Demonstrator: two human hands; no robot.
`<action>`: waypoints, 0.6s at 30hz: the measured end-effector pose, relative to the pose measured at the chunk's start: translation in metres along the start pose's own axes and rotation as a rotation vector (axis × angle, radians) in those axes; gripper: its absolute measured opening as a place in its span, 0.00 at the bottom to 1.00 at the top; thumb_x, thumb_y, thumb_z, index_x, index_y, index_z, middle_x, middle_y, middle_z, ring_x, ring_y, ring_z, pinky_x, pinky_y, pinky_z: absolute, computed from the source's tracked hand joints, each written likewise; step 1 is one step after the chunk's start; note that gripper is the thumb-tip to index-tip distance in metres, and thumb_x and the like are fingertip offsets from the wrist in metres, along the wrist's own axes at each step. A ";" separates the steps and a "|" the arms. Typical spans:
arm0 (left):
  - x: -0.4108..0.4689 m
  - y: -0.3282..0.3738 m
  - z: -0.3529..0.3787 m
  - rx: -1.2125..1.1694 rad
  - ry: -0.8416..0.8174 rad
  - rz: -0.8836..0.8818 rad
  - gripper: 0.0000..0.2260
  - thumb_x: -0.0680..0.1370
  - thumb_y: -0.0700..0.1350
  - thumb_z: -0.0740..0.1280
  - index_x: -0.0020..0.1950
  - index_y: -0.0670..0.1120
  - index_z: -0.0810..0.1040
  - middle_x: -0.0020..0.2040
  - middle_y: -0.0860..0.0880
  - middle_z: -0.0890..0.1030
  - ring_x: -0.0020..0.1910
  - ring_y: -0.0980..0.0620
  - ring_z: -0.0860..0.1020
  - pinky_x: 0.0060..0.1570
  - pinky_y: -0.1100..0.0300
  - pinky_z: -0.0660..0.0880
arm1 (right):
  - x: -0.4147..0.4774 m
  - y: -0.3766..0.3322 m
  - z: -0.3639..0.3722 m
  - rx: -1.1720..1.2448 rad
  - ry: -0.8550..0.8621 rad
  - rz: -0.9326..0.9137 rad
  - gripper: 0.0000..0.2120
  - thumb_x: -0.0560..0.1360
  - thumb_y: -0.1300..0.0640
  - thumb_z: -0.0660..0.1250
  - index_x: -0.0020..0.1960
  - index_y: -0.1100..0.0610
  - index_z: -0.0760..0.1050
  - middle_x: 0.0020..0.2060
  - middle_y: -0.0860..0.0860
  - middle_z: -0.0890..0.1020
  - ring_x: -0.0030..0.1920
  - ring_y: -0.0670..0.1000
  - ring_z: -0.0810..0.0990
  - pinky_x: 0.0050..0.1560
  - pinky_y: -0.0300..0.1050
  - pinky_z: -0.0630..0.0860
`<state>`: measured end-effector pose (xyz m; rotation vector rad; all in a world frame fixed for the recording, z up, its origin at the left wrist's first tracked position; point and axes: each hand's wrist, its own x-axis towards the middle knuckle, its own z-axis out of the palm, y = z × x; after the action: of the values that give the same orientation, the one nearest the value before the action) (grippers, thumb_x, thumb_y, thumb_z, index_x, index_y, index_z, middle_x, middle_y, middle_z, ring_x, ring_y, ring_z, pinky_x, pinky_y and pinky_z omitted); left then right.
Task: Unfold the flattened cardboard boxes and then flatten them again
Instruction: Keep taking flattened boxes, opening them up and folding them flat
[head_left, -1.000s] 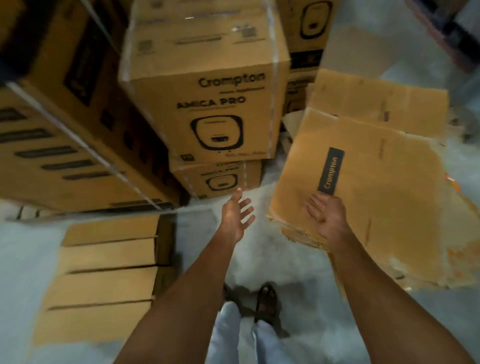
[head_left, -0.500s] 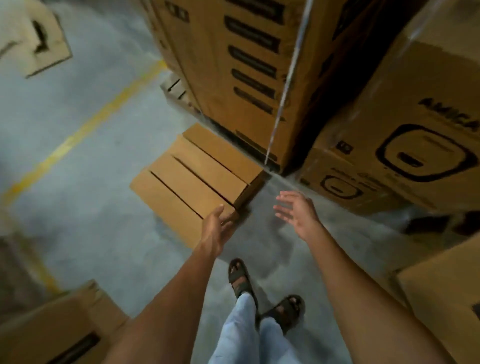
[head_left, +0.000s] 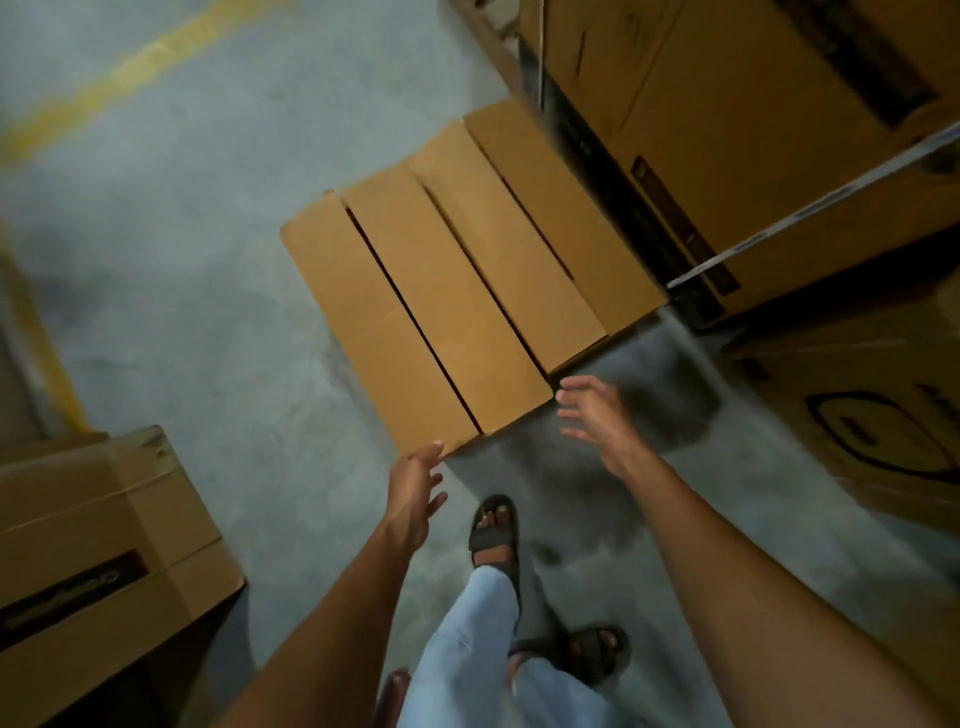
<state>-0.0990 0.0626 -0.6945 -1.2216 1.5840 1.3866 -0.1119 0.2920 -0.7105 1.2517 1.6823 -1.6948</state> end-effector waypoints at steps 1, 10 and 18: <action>0.024 -0.006 0.000 -0.002 0.019 -0.009 0.14 0.83 0.49 0.64 0.67 0.46 0.74 0.71 0.45 0.73 0.71 0.43 0.70 0.70 0.43 0.70 | 0.025 0.009 0.008 -0.042 0.004 0.000 0.08 0.79 0.61 0.67 0.55 0.51 0.78 0.55 0.53 0.81 0.54 0.53 0.81 0.52 0.51 0.81; 0.173 -0.052 -0.006 -0.140 0.142 -0.044 0.32 0.78 0.50 0.72 0.78 0.47 0.61 0.75 0.47 0.67 0.68 0.45 0.68 0.72 0.39 0.66 | 0.154 0.070 0.062 -0.409 -0.047 -0.043 0.24 0.80 0.50 0.67 0.74 0.55 0.69 0.61 0.48 0.76 0.66 0.54 0.75 0.59 0.46 0.71; 0.128 -0.023 -0.037 -0.103 0.083 0.114 0.28 0.77 0.54 0.73 0.67 0.49 0.61 0.62 0.49 0.72 0.59 0.51 0.73 0.65 0.39 0.68 | 0.107 0.027 0.069 -0.443 -0.018 -0.168 0.32 0.78 0.39 0.67 0.77 0.50 0.63 0.72 0.55 0.71 0.68 0.58 0.72 0.63 0.53 0.73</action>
<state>-0.1152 0.0009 -0.8133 -1.2808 1.6799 1.5232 -0.1619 0.2519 -0.8236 0.9045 2.0545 -1.3077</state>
